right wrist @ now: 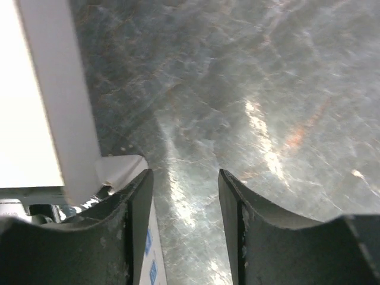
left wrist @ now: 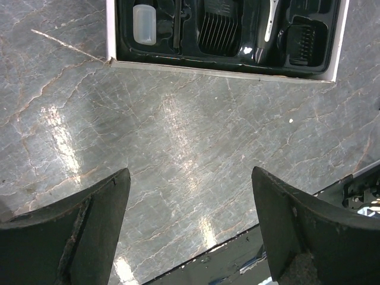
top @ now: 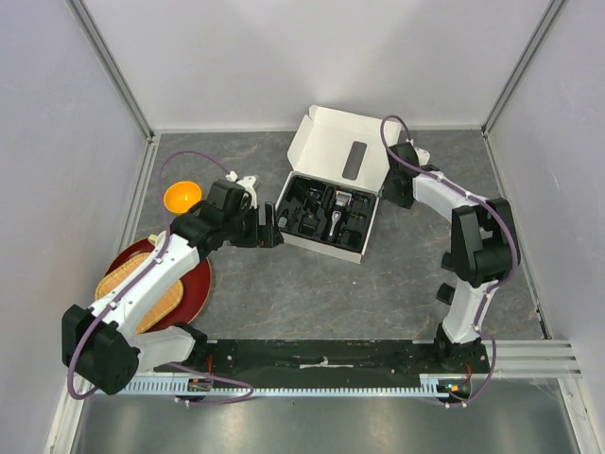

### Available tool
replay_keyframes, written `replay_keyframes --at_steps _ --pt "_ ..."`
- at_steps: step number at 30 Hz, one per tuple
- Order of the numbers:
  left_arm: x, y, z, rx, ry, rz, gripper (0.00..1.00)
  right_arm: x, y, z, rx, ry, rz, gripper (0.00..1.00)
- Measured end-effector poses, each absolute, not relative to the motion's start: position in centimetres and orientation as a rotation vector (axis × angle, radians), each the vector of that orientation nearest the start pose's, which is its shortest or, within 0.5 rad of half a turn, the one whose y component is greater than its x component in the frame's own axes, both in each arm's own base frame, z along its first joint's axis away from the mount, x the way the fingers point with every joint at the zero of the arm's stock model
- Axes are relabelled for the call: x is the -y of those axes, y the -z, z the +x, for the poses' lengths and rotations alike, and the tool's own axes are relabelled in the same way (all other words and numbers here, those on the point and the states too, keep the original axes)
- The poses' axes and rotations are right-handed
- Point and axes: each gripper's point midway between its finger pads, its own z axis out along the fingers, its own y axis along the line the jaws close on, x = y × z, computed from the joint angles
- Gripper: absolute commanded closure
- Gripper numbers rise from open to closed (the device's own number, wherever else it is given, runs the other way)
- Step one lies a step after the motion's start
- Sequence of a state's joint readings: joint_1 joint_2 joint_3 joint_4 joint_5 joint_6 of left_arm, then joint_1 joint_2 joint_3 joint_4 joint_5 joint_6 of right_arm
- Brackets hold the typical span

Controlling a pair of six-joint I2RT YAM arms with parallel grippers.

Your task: Sort the hair-cutting tools

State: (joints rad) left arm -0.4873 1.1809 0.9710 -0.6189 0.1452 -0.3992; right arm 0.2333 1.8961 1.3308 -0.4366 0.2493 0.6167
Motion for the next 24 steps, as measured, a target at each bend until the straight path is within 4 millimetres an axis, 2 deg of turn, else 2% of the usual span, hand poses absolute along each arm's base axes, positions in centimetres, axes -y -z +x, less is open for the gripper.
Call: replay_keyframes --at_steps 2,5,6,7,8,10,12,15,18,24 --pt "18.2 -15.9 25.4 -2.465 0.580 0.179 0.11 -7.4 -5.9 43.6 -2.447 0.054 0.603 0.39" --pt "18.3 -15.9 25.3 -2.466 0.591 0.183 0.11 -4.7 -6.7 40.6 -2.435 0.186 0.678 0.29" --pt "18.3 -15.9 25.3 -2.467 0.592 0.184 0.11 -3.6 -7.1 39.2 -2.425 0.222 0.714 0.26" --pt "18.3 -15.9 25.2 -2.467 0.593 0.185 0.11 -2.3 -7.4 37.5 -2.418 0.256 0.758 0.14" --pt "18.3 -15.9 25.2 -2.467 0.595 0.185 0.11 -0.9 -7.8 35.5 -2.413 0.291 0.802 0.09" --pt "18.4 -15.9 25.1 -2.469 0.601 0.187 0.11 1.9 -9.0 31.6 -2.370 0.349 0.900 0.02" --pt "18.4 -15.9 25.0 -2.467 0.607 0.188 0.11 3.6 -10.2 29.0 -2.321 0.377 0.969 0.02" --pt "18.5 -16.1 24.8 -2.463 0.625 0.195 0.11 4.5 -11.3 26.2 -2.264 0.350 1.036 0.02" --pt "18.5 -16.4 24.6 -2.451 0.637 0.199 0.11 4.8 -10.5 24.3 -2.260 0.332 1.098 0.02" --pt "18.4 -16.9 24.4 -2.425 0.645 0.200 0.11 4.7 -5.8 20.1 -2.346 0.392 1.227 0.02"
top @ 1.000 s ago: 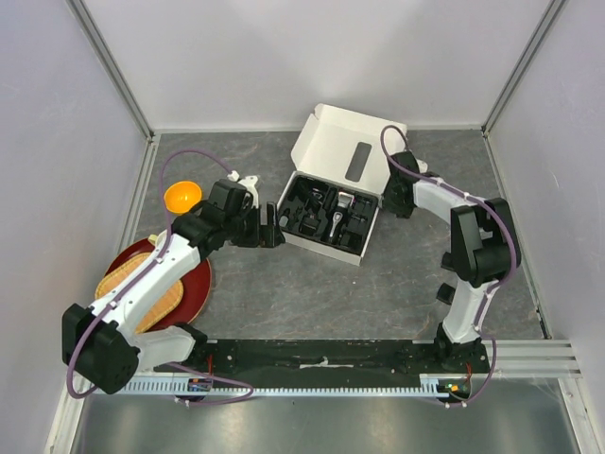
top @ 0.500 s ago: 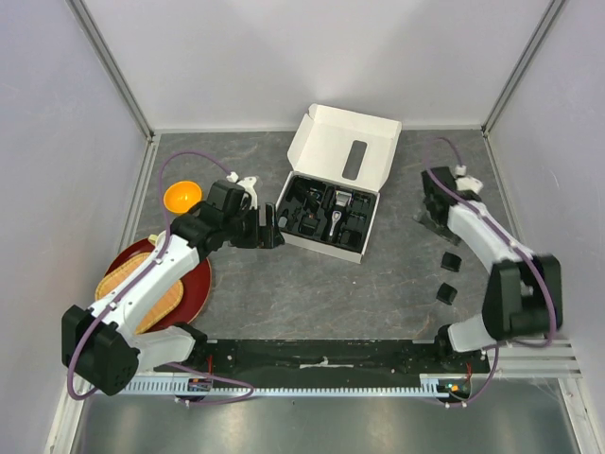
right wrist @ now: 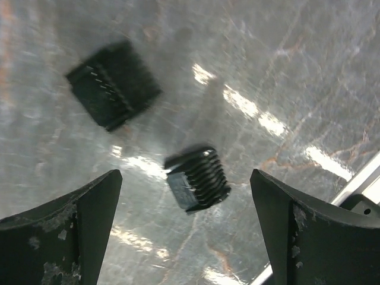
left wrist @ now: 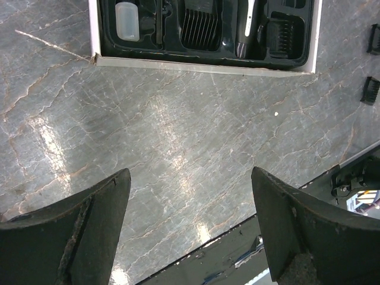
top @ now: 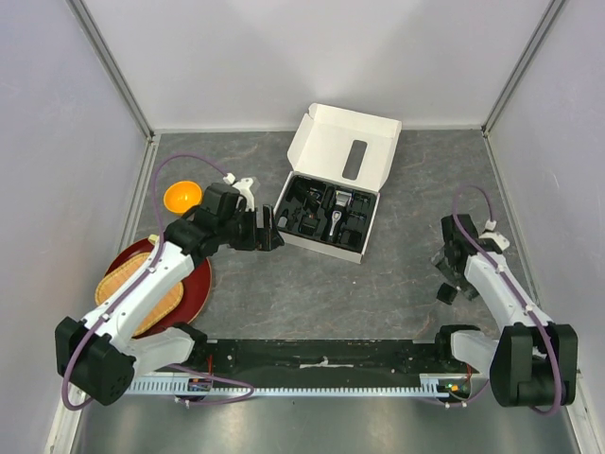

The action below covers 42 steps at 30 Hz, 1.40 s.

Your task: Sort the hair-cutting tools

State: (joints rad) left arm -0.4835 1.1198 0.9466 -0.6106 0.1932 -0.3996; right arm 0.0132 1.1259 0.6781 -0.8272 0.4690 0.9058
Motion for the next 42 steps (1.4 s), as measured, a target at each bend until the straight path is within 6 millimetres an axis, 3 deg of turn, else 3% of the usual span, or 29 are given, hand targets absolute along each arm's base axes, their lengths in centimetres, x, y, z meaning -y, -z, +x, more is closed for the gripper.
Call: replay_keyframes --at_steps 5,11,17,29,42 --pt "18.4 -16.8 24.3 -2.426 0.644 0.200 0.11 4.6 -3.6 17.6 -2.331 0.387 1.288 0.02" --pt "18.3 -17.0 24.3 -2.420 0.643 0.198 0.11 3.6 -1.4 17.8 -2.367 0.323 1.306 0.02" --pt "18.2 -17.0 24.3 -2.419 0.639 0.196 0.11 3.4 -1.2 18.9 -2.359 0.290 1.301 0.05" --pt "17.8 -16.3 23.6 -2.427 0.635 0.195 0.11 2.9 -1.3 19.8 -2.363 0.252 1.310 0.35" --pt "17.8 -16.3 23.6 -2.426 0.635 0.195 0.11 1.8 -1.4 20.2 -2.380 0.163 1.313 0.46"
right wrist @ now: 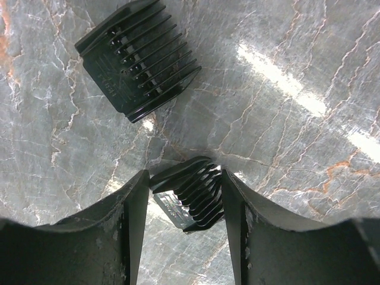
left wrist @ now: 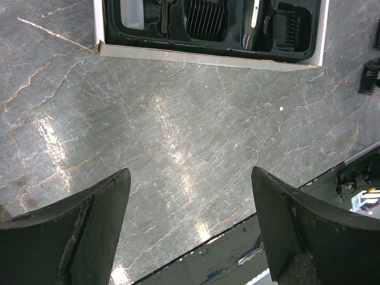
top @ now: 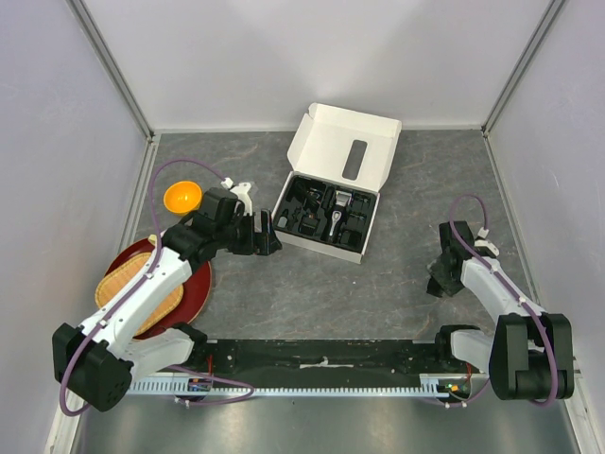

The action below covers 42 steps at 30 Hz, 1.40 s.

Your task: Sort the hair-cutting tools

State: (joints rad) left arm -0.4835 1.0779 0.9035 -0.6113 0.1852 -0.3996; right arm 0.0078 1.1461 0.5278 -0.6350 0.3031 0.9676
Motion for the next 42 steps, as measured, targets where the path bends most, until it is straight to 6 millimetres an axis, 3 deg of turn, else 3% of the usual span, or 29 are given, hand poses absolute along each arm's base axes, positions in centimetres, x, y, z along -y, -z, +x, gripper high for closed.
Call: replay_keyframes --at_steps 10,26,30,35,42 --pt "17.8 -16.3 23.6 -2.426 0.635 0.195 0.11 -0.1 -1.9 21.1 -2.403 0.015 1.329 0.48" --pt "17.8 -16.2 23.6 -2.431 0.633 0.193 0.11 -2.7 -3.5 24.3 -2.438 -0.118 1.219 0.48" --pt "17.7 -16.1 23.7 -2.434 0.630 0.189 0.11 -4.5 -5.3 26.5 -2.437 -0.173 1.153 0.48" --pt "17.6 -16.1 23.8 -2.433 0.624 0.182 0.11 -8.2 -8.0 29.5 -2.427 -0.283 1.052 0.49" --pt "17.0 -16.1 24.2 -2.431 0.607 0.154 0.11 -12.3 -10.3 31.4 -2.431 -0.376 0.962 0.50"
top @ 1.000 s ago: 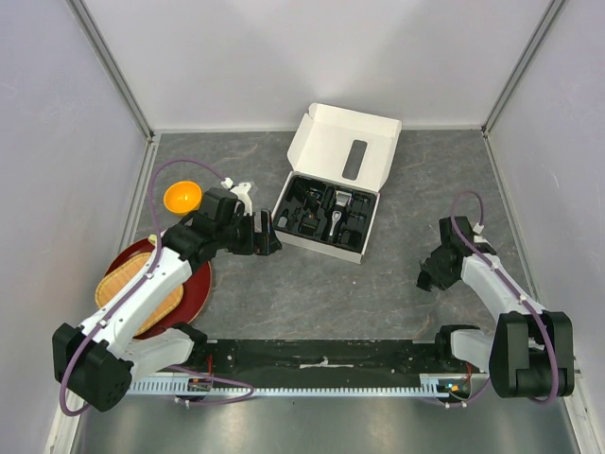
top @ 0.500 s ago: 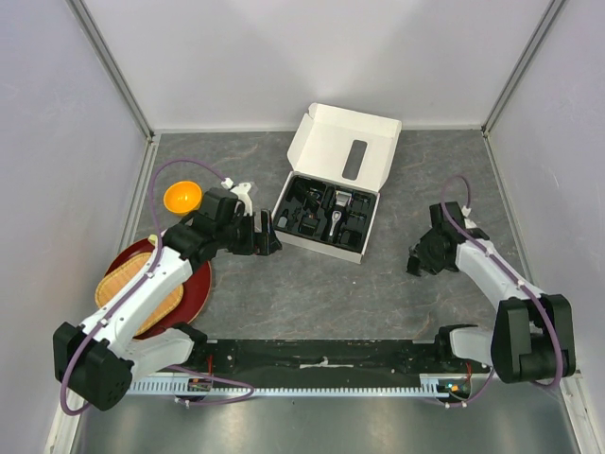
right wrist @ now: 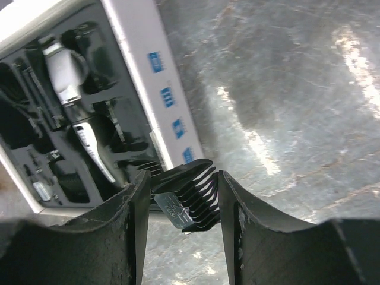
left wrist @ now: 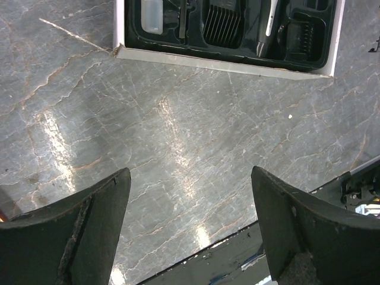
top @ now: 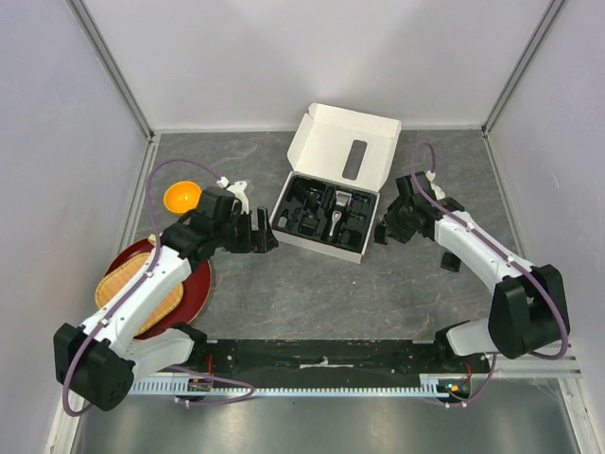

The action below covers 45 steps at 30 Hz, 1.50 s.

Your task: Sort the hair-cutting tools

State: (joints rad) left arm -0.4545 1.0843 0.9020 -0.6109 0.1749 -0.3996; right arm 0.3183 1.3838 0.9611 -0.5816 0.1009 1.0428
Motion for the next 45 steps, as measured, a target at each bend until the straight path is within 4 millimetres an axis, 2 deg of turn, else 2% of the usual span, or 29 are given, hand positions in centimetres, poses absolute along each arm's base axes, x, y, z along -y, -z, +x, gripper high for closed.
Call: replay_keyframes --at_steps 10,13,16,21,25,34,45 --pt "16.7 -16.6 24.3 -2.409 0.599 0.143 0.11 -17.6 -14.1 34.5 -2.405 -0.482 0.835 0.51" --pt "16.7 -16.6 24.3 -2.410 0.600 0.143 0.11 -19.0 -14.4 35.0 -2.410 -0.497 0.801 0.51" --pt "16.7 -16.6 24.3 -2.409 0.602 0.144 0.11 -19.9 -13.7 35.1 -2.436 -0.486 0.778 0.51" --pt "16.7 -16.6 24.3 -2.410 0.603 0.145 0.11 -20.2 -11.4 35.2 -2.490 -0.420 0.754 0.51" --pt "16.7 -16.6 24.3 -2.410 0.604 0.145 0.11 -20.3 -10.4 36.1 -2.511 -0.373 0.717 0.52" --pt "16.7 -16.6 24.3 -2.410 0.604 0.145 0.11 -19.7 -9.7 37.9 -2.475 -0.273 0.704 0.52" --pt "16.7 -16.6 24.3 -2.410 0.603 0.144 0.11 -19.6 -9.2 38.7 -2.398 -0.280 0.846 0.53"
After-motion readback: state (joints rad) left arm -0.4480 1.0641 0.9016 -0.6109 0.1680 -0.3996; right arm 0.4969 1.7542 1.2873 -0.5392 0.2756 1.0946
